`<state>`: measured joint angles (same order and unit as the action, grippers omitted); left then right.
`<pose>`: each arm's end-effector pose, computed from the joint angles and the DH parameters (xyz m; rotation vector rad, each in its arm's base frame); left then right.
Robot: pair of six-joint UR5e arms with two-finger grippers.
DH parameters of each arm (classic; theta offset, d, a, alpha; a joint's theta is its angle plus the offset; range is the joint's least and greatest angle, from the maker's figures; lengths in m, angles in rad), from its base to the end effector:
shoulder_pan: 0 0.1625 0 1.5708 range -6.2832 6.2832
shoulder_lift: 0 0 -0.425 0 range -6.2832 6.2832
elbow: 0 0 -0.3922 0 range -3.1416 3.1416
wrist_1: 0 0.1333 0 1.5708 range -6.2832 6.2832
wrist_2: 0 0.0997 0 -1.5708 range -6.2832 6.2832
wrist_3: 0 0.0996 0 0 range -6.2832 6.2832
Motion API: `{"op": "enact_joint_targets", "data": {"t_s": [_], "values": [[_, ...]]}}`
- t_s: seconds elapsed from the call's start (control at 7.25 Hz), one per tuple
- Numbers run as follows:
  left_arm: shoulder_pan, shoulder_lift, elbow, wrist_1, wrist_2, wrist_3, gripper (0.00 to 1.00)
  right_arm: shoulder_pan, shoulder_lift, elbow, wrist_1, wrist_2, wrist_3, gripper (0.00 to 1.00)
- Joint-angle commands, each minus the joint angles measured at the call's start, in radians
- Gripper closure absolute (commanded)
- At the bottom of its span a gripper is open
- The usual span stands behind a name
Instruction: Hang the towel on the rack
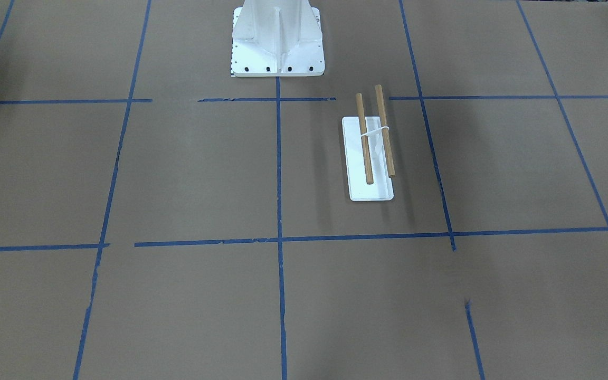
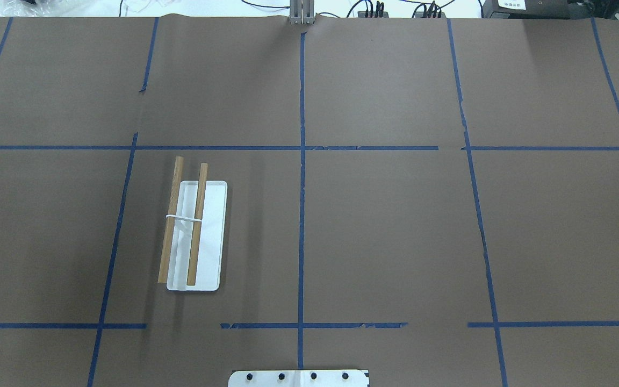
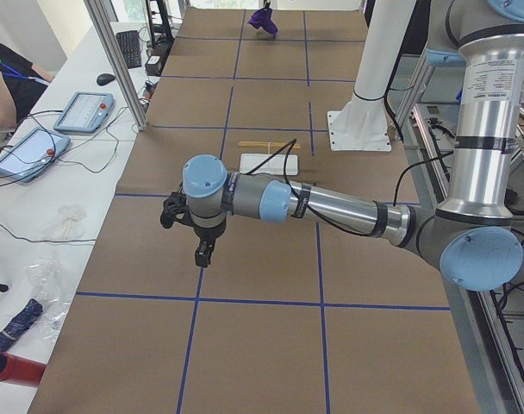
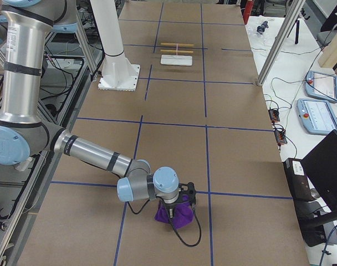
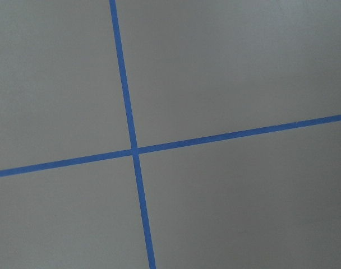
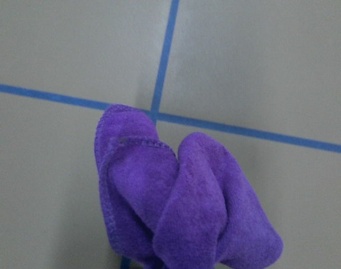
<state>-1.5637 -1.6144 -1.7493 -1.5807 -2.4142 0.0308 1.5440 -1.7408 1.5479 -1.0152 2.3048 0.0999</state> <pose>-0.0553 -0.5138 0.5422 0.2281 0.8372 0.1333 0.0550 -0.4341 0.6903 0.2994 -0.7458 -0.0640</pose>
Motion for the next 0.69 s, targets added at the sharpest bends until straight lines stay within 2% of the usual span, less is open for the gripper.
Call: {"op": "enact_joint_targets", "data": {"t_s": [0.0,0.14,0.28,0.41,0.55], "values": [[0.04,-0.007,0.007,-0.188,0.006,-0.139,0.0,-0.008,0.085,0.093,0.001,0.03,0.205,1.0],[0.089,-0.025,0.008,-0.284,0.01,-0.281,0.0,-0.039,0.139,0.11,0.009,0.092,0.369,1.0],[0.131,-0.051,0.008,-0.336,0.012,-0.395,0.0,-0.077,0.179,0.139,0.012,0.116,0.494,1.0],[0.17,-0.085,0.005,-0.37,0.01,-0.478,0.0,-0.143,0.21,0.191,0.013,0.114,0.612,1.0],[0.185,-0.113,0.008,-0.466,0.01,-0.576,0.0,-0.206,0.28,0.225,0.013,0.113,0.744,1.0]]}}
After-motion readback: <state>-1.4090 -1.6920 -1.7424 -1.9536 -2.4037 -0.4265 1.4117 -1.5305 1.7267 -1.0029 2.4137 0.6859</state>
